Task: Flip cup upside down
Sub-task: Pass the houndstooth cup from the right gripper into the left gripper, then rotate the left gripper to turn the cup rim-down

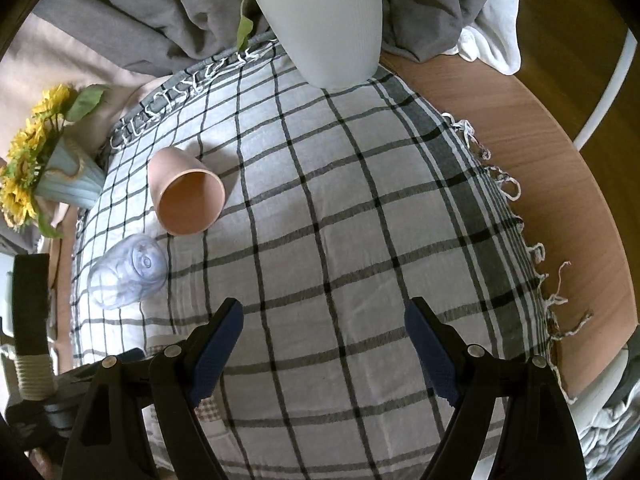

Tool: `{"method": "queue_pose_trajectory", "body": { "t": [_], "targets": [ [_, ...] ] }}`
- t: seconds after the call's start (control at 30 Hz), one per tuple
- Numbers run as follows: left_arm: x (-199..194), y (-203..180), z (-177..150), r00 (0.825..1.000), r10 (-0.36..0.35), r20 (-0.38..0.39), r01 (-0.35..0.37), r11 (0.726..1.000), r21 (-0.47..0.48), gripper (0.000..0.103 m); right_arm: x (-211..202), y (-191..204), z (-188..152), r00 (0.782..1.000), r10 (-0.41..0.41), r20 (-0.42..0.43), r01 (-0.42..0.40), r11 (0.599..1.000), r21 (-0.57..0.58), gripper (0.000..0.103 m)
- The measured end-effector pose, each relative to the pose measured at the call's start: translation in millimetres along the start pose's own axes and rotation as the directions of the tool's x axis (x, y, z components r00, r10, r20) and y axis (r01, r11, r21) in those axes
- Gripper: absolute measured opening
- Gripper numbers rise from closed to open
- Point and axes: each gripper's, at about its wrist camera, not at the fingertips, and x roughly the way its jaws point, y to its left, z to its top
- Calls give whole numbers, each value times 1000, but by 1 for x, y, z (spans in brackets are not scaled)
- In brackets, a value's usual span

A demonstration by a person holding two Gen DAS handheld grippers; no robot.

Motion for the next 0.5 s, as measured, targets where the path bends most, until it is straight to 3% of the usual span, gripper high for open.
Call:
{"method": "queue_pose_trajectory", "body": {
  "t": [0.17, 0.5],
  "targets": [
    [3, -3, -3, 1000, -2, 4, 2, 1000, 10, 55, 2, -1, 1, 1000, 0, -8, 0, 1000, -11, 83],
    [-32, -7, -13, 992, 8, 124, -11, 1000, 24, 54, -4, 0, -1, 1000, 19, -3, -19, 999, -30, 83]
  ]
}}
